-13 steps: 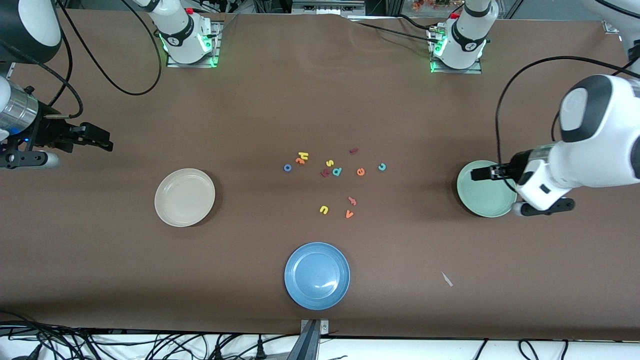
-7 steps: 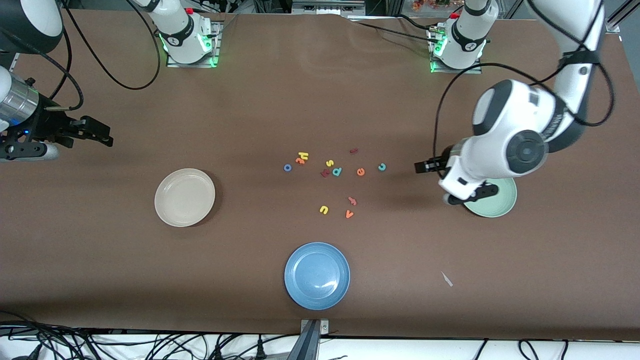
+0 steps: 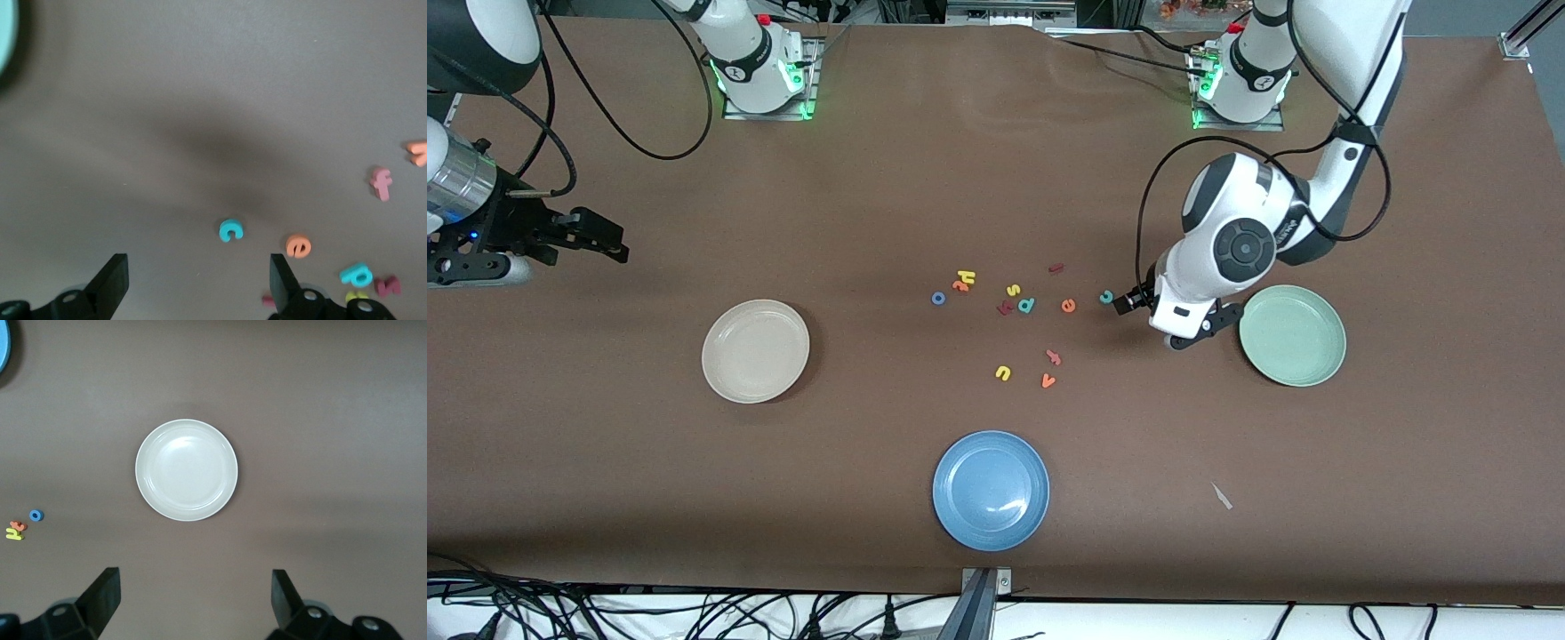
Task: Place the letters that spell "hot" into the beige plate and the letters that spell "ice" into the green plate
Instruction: 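Move the left gripper over the scattered letters toward the teal c, then lower the left gripper and grasp the teal letter c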
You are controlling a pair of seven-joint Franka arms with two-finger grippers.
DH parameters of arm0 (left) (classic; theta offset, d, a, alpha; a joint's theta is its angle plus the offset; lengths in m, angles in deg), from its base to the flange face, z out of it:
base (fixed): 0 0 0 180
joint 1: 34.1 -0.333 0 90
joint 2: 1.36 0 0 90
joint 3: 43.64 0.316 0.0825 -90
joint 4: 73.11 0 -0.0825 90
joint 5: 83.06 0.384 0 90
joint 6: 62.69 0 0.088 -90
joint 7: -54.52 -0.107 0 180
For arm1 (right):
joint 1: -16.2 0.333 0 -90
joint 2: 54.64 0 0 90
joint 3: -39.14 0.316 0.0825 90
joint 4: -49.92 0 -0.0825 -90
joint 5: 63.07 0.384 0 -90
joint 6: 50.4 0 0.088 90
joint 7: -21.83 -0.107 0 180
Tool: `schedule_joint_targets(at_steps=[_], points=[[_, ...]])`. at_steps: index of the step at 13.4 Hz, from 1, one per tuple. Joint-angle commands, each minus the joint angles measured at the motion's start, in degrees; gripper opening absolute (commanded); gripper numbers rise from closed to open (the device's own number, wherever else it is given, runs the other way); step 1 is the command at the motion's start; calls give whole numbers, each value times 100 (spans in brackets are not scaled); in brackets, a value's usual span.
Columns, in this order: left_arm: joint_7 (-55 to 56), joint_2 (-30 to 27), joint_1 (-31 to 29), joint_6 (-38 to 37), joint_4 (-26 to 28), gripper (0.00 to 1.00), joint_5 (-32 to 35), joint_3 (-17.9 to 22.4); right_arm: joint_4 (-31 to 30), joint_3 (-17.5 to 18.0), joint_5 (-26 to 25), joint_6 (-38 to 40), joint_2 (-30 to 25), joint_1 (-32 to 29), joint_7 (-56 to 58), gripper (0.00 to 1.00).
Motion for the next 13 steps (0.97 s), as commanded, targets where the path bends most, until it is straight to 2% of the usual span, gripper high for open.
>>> schedule_joint_targets(at_steps=[1, 5, 7, 8, 13], points=[[622, 0, 229, 869, 493, 94, 115, 57, 192, 31, -42, -11, 8, 37, -57, 100], [1316, 448, 432, 1644, 591, 93, 194, 57, 263, 40, -24, -3, 61, 125, -57, 100], [1694, 606, 502, 1707, 599, 94, 483, 57, 263, 40, -24, 58, 53, 134, -48, 100], [1870, 624, 503, 1707, 634, 100, 571, 57, 263, 40, -15, 59, 53, 134, -57, 100], [2152, 686, 695, 1707, 714, 100, 581, 48, 263, 31, -7, 120, 70, 125, -39, 100]])
